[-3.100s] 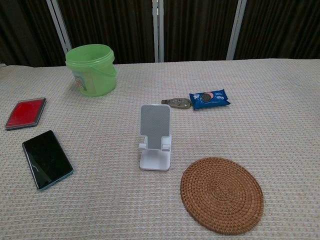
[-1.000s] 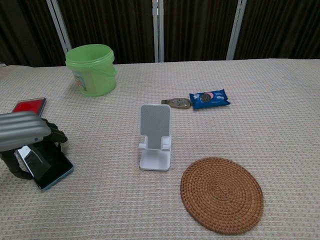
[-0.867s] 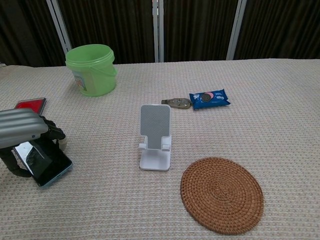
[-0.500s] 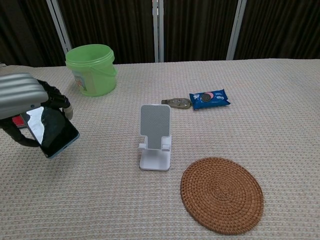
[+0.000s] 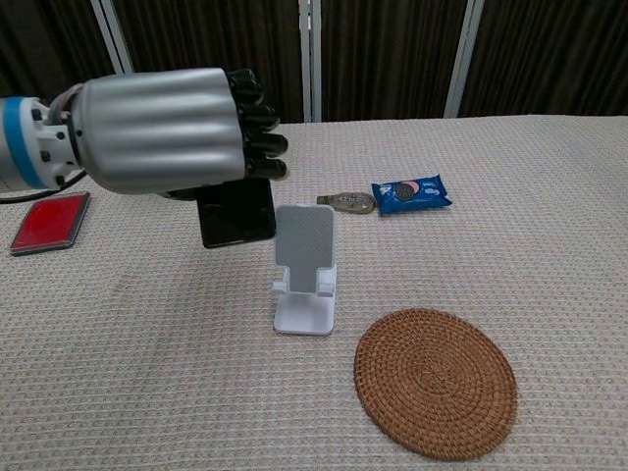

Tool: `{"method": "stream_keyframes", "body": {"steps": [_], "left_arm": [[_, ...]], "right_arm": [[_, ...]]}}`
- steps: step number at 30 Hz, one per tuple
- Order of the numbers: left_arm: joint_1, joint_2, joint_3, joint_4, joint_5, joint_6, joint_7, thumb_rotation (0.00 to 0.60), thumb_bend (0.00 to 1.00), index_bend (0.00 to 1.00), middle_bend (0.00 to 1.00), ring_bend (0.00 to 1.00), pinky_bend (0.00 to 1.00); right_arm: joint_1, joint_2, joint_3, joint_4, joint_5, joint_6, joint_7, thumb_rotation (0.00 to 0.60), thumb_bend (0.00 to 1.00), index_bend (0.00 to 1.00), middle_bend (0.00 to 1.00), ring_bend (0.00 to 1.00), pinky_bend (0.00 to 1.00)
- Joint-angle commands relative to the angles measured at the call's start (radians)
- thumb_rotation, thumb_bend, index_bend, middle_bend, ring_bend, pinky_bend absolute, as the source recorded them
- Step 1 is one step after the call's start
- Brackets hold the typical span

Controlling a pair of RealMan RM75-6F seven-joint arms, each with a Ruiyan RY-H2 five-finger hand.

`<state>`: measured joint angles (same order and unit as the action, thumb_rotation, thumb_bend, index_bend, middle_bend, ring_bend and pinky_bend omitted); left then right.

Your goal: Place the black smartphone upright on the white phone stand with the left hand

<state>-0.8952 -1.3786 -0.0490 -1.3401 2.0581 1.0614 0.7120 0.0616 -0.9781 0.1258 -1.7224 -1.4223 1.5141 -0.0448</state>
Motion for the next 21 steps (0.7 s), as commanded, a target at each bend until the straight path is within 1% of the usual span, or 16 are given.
{"method": "stream_keyframes", "body": {"steps": [1, 12, 16, 19, 21], "left_arm": [[-0.043, -0.04, -0.012, 0.006, 0.01, -0.056, 0.04, 0.6, 0.06, 0.49, 0.37, 0.43, 0.37], [-0.09, -0.085, -0.01, 0.05, 0.041, -0.073, 0.09, 0.6, 0.05, 0.47, 0.38, 0.44, 0.37], [-0.099, -0.1, -0.008, 0.078, 0.052, -0.078, 0.133, 0.6, 0.04, 0.46, 0.38, 0.44, 0.37], [-0.097, -0.115, -0.01, 0.086, 0.041, -0.086, 0.153, 0.6, 0.04, 0.44, 0.36, 0.44, 0.37], [-0.093, -0.129, -0.014, 0.093, 0.028, -0.102, 0.189, 0.6, 0.04, 0.43, 0.34, 0.44, 0.37]], "right_arm": [[-0.004, 0.005, 0.002, 0.005, 0.006, 0.001, 0.014, 0.6, 0.0, 0.0, 0.0, 0.0, 0.0], [-0.013, 0.016, 0.004, 0.01, 0.009, 0.01, 0.043, 0.6, 0.0, 0.0, 0.0, 0.0, 0.0], [-0.015, 0.019, 0.004, 0.01, 0.009, 0.011, 0.055, 0.6, 0.0, 0.0, 0.0, 0.0, 0.0], [-0.017, 0.022, 0.006, 0.01, 0.01, 0.014, 0.062, 0.6, 0.0, 0.0, 0.0, 0.0, 0.0], [-0.017, 0.024, 0.006, 0.011, 0.011, 0.013, 0.068, 0.6, 0.0, 0.0, 0.0, 0.0, 0.0]]}}
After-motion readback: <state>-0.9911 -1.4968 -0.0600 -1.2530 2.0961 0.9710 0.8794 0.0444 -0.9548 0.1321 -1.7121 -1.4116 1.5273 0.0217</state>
